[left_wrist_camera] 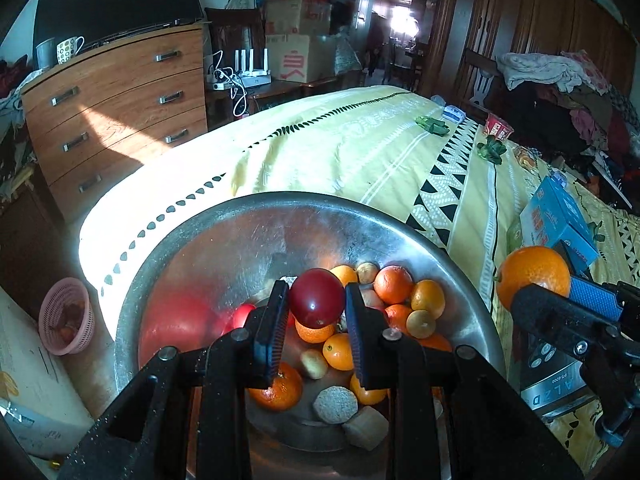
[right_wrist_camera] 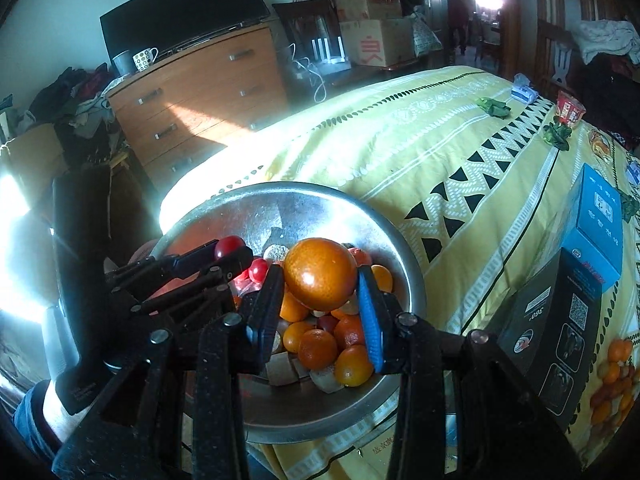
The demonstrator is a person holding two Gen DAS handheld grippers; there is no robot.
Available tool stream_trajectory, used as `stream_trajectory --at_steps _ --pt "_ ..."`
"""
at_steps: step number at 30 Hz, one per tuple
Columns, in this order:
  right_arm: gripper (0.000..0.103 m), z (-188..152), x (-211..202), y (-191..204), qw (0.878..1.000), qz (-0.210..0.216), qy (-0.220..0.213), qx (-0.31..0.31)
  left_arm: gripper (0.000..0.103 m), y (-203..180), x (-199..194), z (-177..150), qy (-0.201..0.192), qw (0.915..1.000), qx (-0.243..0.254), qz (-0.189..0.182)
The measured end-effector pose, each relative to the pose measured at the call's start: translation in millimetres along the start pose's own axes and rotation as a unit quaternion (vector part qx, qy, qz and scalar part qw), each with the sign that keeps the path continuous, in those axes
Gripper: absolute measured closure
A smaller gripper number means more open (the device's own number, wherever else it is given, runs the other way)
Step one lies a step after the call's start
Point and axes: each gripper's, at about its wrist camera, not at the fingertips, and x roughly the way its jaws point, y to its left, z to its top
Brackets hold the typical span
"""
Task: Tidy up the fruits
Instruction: 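Open the left tool to drop the plum while the right tool drops the orange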
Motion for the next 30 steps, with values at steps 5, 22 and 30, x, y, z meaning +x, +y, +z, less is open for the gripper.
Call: stream_trajectory --at_steps 5,22,30 --pt "0.066 -1.8 3.6 -1.8 1.0 -0.001 0.003 0.005 0.075 -9.2 -15.6 0.2 -0.042 0.9982 0.029 0.029" --pt "0.066 -4.1 4.2 0.6 1.0 0.001 0.004 0.006 0.075 -10.0 -19.6 1.4 -0.054 0.997 0.036 0.043" --pt "0.065 -7.3 20.8 -2.5 0.999 -0.004 0.031 0.012 0.075 -0.1 6.6 -3.8 0.008 0.9996 0.012 0.023"
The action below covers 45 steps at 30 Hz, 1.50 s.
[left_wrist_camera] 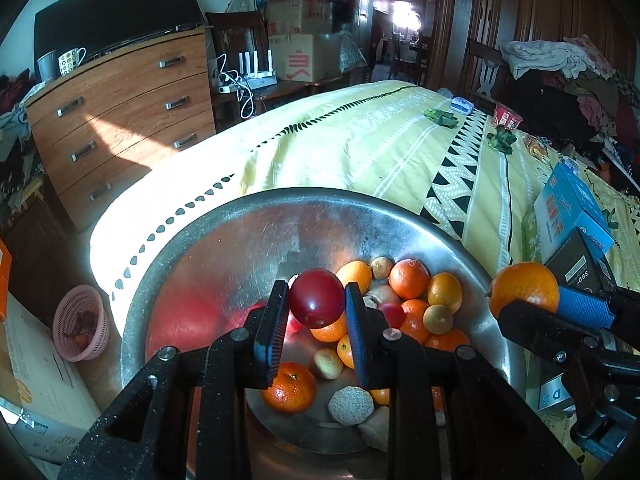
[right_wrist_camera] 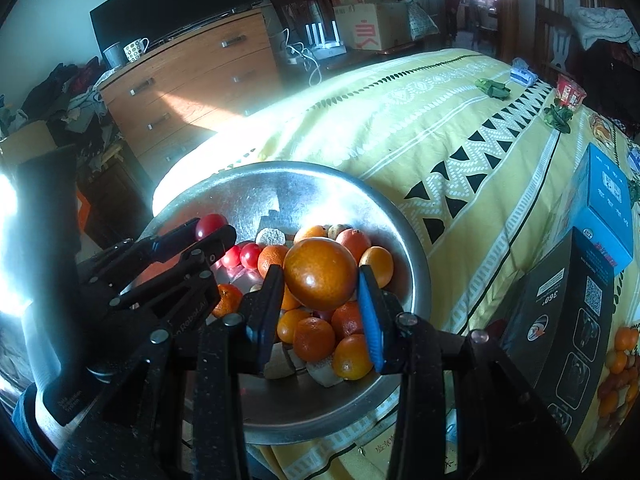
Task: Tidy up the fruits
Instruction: 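Open the left tool to drop the plum while the right tool drops the orange, then move both open tools back over the fruit pile and hold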
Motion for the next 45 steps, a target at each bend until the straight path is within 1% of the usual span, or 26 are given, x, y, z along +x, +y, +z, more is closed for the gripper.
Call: stream_trajectory --at_steps 2,3,4,5,7,10,12,13,14,15,16,17,18,20,22,24,25,27,30,33,36,39,40,41,42,45 --pt "0.064 0.4 1.7 -0.1 1.0 -0.002 0.003 0.0 0.064 0.0 0.0 1.2 0.001 1.0 -0.003 0.0" --pt "0.064 0.5 0.9 0.3 1.0 -0.006 0.001 -0.001 0.05 0.0 -0.6 2.1 0.001 1.0 -0.005 0.001" --pt "0.062 0.8 -0.6 -0.1 1.0 -0.01 -0.001 -0.001 0.039 0.5 -1.6 2.6 0.0 1.0 -0.007 0.004" --pt "0.05 1.3 -3.9 -0.4 1.0 -0.012 -0.005 -0.001 0.036 0.7 -3.0 3.4 -0.002 0.9999 -0.009 0.008" --pt "0.034 1.5 -17.3 0.0 0.999 -0.018 -0.027 -0.004 0.026 0.3 -5.4 5.4 -0.004 0.9998 -0.012 0.014" --pt "0.032 3.1 -48.9 1.9 0.997 -0.029 -0.068 -0.014 0.025 -4.9 -15.5 9.4 -0.015 0.9995 -0.016 0.021" --pt "0.032 -0.9 -84.1 1.9 0.992 -0.035 -0.122 -0.021 0.025 -17.7 -34.8 14.7 -0.045 0.9987 -0.005 0.023" --pt "0.029 -6.4 -106.9 0.9 0.986 -0.047 -0.157 -0.028 0.025 -27.5 -47.7 17.8 -0.065 0.9977 0.003 0.017" --pt "0.023 -13.3 -128.2 -1.9 0.98 -0.063 -0.188 -0.033 0.024 -39.1 -61.7 21.4 -0.085 0.9963 0.012 0.008" --pt "0.018 -22.4 -150.2 -6.9 0.972 -0.083 -0.219 -0.034 0.02 -55.6 -79.3 23.7 -0.11 0.9936 0.025 -0.009" --pt "0.006 -32.7 -170.6 -14.7 0.963 -0.104 -0.248 -0.03 0.01 -74.0 -97.0 24.3 -0.134 0.9898 0.038 -0.028" --pt "0.0 -45.3 -191.2 -25.7 0.953 -0.129 -0.274 -0.021 0.005 -93.3 -113.9 22.6 -0.157 0.9851 0.051 -0.047" --pt "0.0 -58.1 -208.6 -38.4 0.944 -0.153 -0.293 -0.01 0.0 -113.2 -130.6 20.2 -0.179 0.9793 0.064 -0.069" --pt "0.0 -85.7 -234.8 -69.4 0.93 -0.202 -0.307 0.017 0.0 -153.9 -156.9 9.7 -0.207 0.9658 0.089 -0.128" --pt "0.0 -116.5 -250.3 -107.3 0.922 -0.24 -0.297 0.058 0.0 -200.4 -170.5 -6.8 -0.197 0.952 0.121 -0.201" --pt "0.0 -148.0 -250.8 -147.5 0.922 -0.271 -0.257 0.101 0.0 -249.8 -169.7 -32.0 -0.172 0.9407 0.161 -0.244" --pt "0.0 -165.3 -247.9 -167.8 0.922 -0.284 -0.234 0.123 0.0 -272.2 -163.2 -45.6 -0.152 0.9377 0.178 -0.257" --pt "0.0 -198.0 -234.6 -205.2 0.925 -0.293 -0.183 0.157 0.0 -315.8 -136.0 -77.5 -0.086 0.9328 0.209 -0.281" --pt "0.0 -248.0 -204.2 -256.4 0.928 -0.295 -0.099 0.207 0.0 -362.6 -81.4 -126.1 0.008 0.9335 0.24 -0.266" --pt "0.0 -287.4 -182.3 -293.1 0.924 -0.29 -0.047 0.245 0.0 -387.5 -35.8 -164.4 0.057 0.937 0.255 -0.232" --pt "0.0 -308.0 -172.0 -314.4 0.919 -0.293 -0.029 0.26 0.0 -396.2 2.4 -182.0 0.093 0.9425 0.252 -0.199" --pt "0.0 -322.1 -159.9 -330.9 0.916 -0.287 -0.017 0.279 0.0 -398.4 26.4 -194.1 0.114 0.9457 0.248 -0.177" --pt "0.0 -331.1 -153.7 -335.0 0.915 -0.278 -0.006 0.292 0.0 -397.4 32.1 -196.6 0.119 0.9462 0.242 -0.178" --pt "0.0 -336.5 -146.7 -340.5 0.914 -0.271 0.004 0.303 0.0 -395.9 33.9 -198.2 0.11 0.9475 0.239 -0.181" --pt "0.0 -336.7 -146.3 -339.6 0.914 -0.274 -0.003 0.298 0.0 -395.4 34.0 -199.5 0.101 0.9479 0.241 -0.183" --pt "0.0 -334.4 -144.2 -336.8 0.914 -0.286 0.003 0.289 0.0 -395.9 36.8 -201.8 0.093 0.949 0.238 -0.185"
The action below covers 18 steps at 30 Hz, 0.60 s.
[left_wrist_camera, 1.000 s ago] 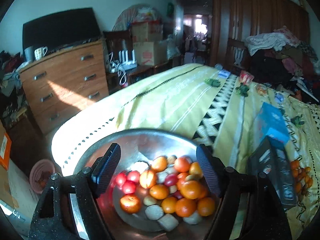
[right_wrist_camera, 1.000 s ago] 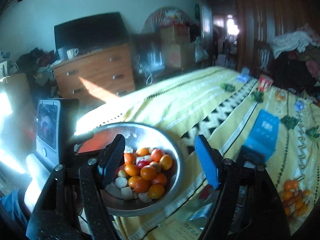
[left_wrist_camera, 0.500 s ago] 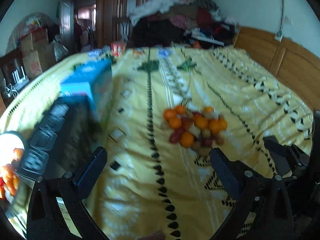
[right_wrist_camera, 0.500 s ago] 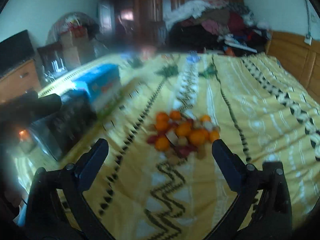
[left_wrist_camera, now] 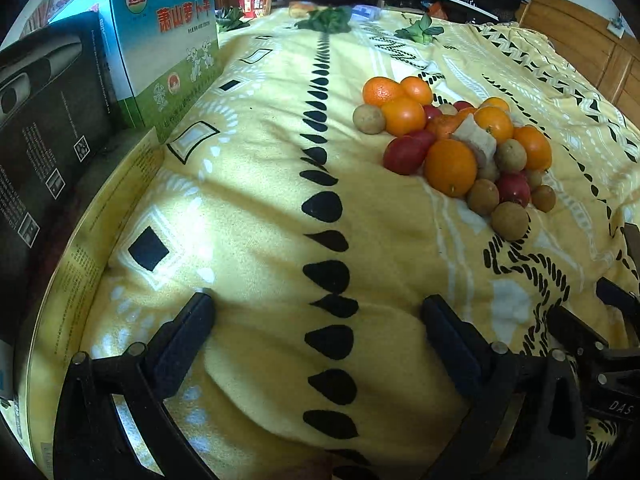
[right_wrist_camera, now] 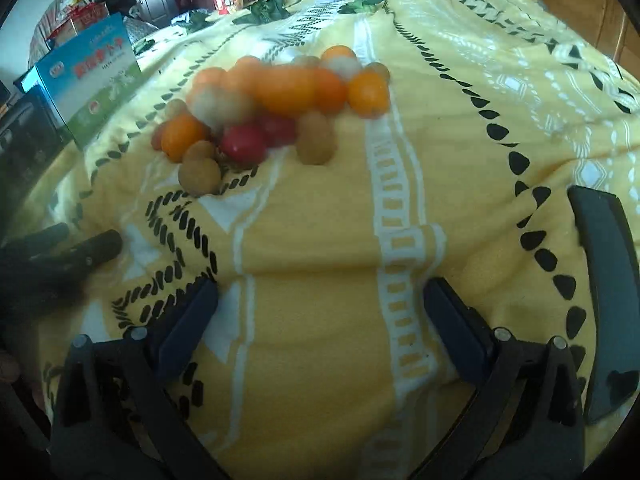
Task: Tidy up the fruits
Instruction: 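Move both open tools back over the fruit pile and hold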
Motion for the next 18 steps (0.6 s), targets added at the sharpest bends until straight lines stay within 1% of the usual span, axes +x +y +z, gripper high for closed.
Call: stream_trajectory --at_steps 6,10,18 --pt "0.0 -5.5 -2.4 -1.1 1.0 -0.001 -0.007 0.0 0.0 1.3 1.3 0.6 -0.008 0.9999 -0.004 -0.005" --pt "0.0 -2.2 3.9 -1.4 1.0 0.002 -0.009 0.001 0.0 -1.7 0.6 0.0 -0.011 0.9999 0.0 0.004" --pt "0.0 -1.1 4.7 -0.8 1.0 0.001 -0.01 -0.001 0.0 -1.0 1.3 -0.1 -0.014 0.9999 -0.001 0.003"
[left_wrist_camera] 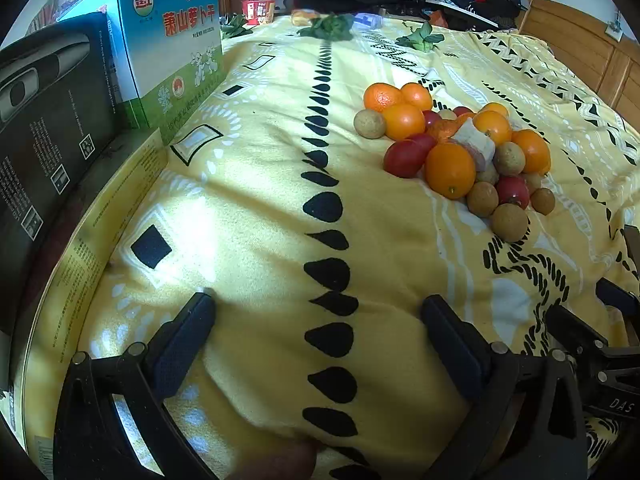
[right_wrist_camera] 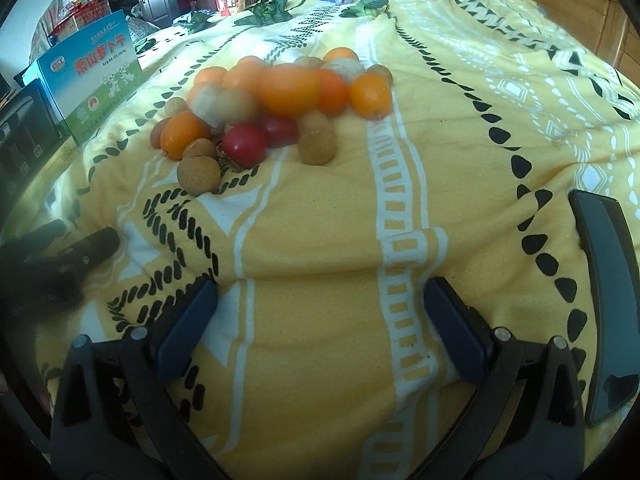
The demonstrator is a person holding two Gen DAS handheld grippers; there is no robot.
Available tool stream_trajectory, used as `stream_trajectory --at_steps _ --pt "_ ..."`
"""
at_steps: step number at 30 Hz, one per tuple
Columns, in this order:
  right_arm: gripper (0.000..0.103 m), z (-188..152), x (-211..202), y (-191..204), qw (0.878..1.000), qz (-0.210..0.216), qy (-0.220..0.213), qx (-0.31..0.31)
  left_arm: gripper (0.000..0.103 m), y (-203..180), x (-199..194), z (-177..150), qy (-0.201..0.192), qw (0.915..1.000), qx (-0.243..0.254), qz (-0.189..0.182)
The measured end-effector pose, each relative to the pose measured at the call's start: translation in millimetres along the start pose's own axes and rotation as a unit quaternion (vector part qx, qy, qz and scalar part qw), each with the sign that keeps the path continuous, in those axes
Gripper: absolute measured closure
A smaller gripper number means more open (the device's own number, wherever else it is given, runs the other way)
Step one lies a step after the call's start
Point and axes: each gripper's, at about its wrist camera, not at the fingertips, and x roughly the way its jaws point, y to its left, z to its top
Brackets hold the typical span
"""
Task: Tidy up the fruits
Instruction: 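Move both open tools back over the fruit pile and hold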
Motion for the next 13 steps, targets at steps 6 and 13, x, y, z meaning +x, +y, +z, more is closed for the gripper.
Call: stream_trajectory --at_steps 6,13 --pt "0.0 0.1 -0.1 0.2 1.0 0.0 0.0 0.0 0.0 -0.2 0.5 0.1 0.0 1.0 0.0 0.0" --pt "0.0 0.0 0.0 0.2 1.0 0.0 0.0 0.0 0.0 0.5 0.8 0.1 -0.004 1.0 0.001 -0.001"
